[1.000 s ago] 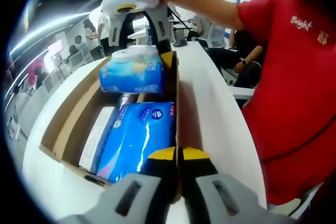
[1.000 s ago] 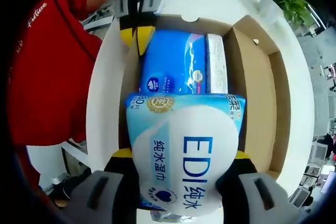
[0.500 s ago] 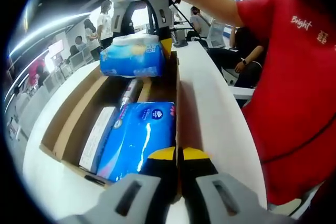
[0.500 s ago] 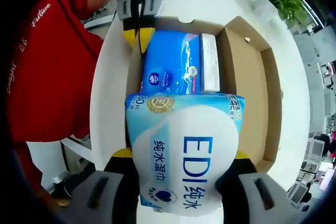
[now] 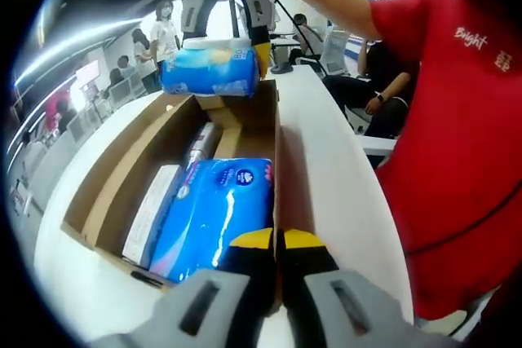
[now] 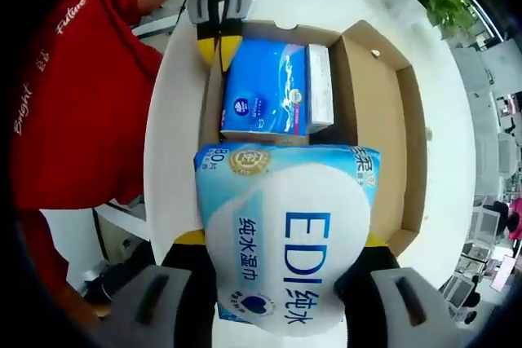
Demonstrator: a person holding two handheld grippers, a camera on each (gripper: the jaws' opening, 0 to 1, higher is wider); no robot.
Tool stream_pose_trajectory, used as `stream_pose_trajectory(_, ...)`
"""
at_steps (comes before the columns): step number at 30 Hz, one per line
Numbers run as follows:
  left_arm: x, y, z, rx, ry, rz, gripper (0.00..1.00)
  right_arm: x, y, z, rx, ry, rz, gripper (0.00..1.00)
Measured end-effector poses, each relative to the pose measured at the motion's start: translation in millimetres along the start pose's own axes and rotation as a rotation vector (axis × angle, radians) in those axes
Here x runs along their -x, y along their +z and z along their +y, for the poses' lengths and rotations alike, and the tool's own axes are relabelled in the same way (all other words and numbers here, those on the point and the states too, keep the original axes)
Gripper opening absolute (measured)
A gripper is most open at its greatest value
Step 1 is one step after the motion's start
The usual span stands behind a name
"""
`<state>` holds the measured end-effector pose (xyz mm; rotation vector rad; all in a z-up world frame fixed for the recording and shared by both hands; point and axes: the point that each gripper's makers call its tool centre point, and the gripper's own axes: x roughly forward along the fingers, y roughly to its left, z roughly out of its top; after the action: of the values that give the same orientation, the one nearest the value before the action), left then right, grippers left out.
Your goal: Operate the shoe box by opening the lid, removing the specified soft item, and placing it in the target area until the item is outside and the box remains undamaged.
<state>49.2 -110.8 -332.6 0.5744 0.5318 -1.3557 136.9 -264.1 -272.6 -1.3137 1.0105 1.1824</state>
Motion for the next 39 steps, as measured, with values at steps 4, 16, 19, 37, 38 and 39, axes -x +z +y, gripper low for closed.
stream_pose_trajectory(4,0.1,-0.1,0.0,0.002,-0.004,0.001,0.01,1.7,-3.4,-1.4,-0.025,-0.004,-0.010,0.61)
stream_pose_trajectory(16,2.7,-2.3,0.7,-0.016,-0.001,-0.001,0.01,-3.1,-38.4,9.7,-0.069,0.012,0.044,0.61)
stream_pose_trajectory(19,1.8,-1.7,0.8,-0.012,0.000,0.000,0.01,-3.2,-45.6,9.2,-0.078,0.022,0.041,0.61)
stream_pose_trajectory(37,-1.7,-0.2,1.0,-0.003,-0.008,0.000,0.01,-11.2,-76.8,10.8,-0.105,0.046,0.068,0.61)
stream_pose_trajectory(38,-1.3,-0.5,0.9,-0.002,-0.008,0.000,0.01,-11.1,-76.5,10.5,-0.107,0.045,0.066,0.61)
stream_pose_trajectory(39,-1.3,-0.5,0.9,-0.001,-0.008,0.000,0.01,-10.4,-75.6,10.2,-0.105,0.041,0.062,0.61)
